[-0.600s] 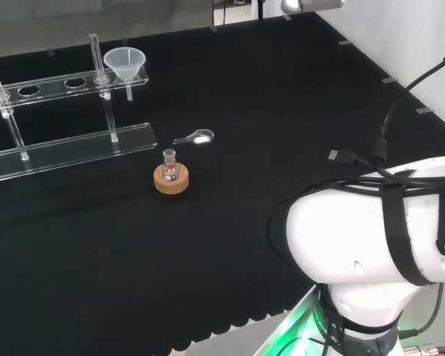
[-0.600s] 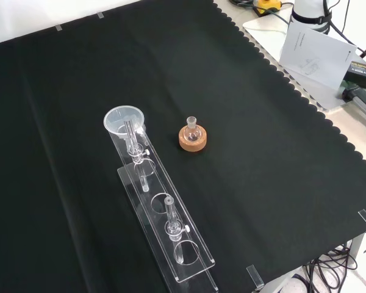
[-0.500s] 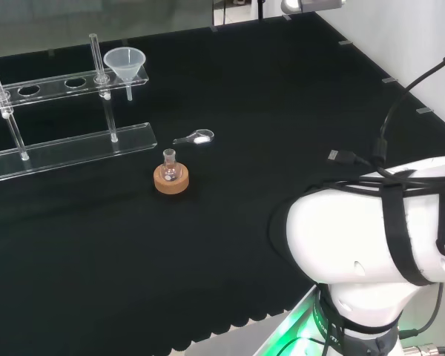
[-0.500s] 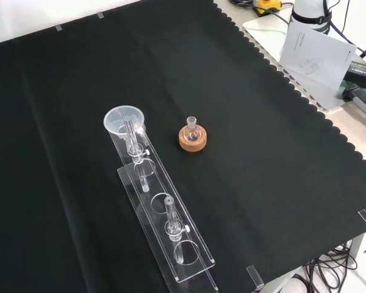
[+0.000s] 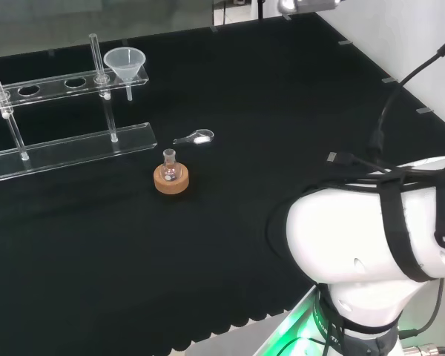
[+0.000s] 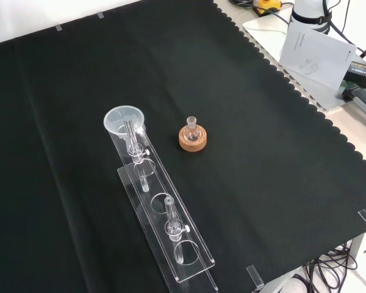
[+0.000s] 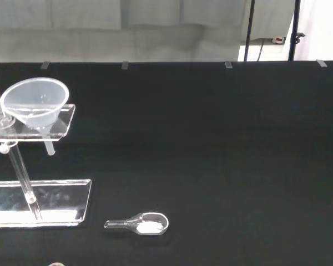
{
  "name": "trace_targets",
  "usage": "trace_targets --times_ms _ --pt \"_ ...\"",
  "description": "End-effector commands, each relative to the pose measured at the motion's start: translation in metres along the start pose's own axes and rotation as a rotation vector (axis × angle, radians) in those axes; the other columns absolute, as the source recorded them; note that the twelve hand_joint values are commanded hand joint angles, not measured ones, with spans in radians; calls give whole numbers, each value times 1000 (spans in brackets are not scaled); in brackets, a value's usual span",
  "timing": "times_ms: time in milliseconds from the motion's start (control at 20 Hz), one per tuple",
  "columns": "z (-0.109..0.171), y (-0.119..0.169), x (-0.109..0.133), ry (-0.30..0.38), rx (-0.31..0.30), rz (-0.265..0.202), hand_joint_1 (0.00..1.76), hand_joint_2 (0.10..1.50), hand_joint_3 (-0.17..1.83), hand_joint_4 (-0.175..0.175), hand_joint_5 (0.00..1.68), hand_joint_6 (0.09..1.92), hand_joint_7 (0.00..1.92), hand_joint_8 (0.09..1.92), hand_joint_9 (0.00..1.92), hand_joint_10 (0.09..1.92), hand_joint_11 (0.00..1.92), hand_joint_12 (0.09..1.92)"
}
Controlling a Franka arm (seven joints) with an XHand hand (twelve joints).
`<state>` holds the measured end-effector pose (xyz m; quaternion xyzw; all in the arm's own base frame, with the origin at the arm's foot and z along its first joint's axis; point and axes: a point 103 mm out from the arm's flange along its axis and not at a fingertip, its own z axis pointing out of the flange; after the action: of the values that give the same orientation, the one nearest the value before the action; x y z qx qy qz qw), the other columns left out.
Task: Pick up the funnel from the transparent funnel stand.
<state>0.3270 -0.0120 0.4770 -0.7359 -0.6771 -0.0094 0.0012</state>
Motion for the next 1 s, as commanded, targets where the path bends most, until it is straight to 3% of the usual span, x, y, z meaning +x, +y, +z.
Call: trace_targets --times_ms 50,400,600,1000 --pt "-11 -7 -42 53 11 58 0 1194 391 8 186 87 0 221 70 640 41 1380" --pt "0 9 -30 42 7 83 0 1197 386 7 193 87 0 224 71 641 42 1381" --pt "13 40 -30 37 35 81 0 1199 383 6 196 87 0 226 72 642 42 1382" --pt "50 117 -13 13 129 -6 0 1198 362 5 200 87 0 246 75 645 35 1389"
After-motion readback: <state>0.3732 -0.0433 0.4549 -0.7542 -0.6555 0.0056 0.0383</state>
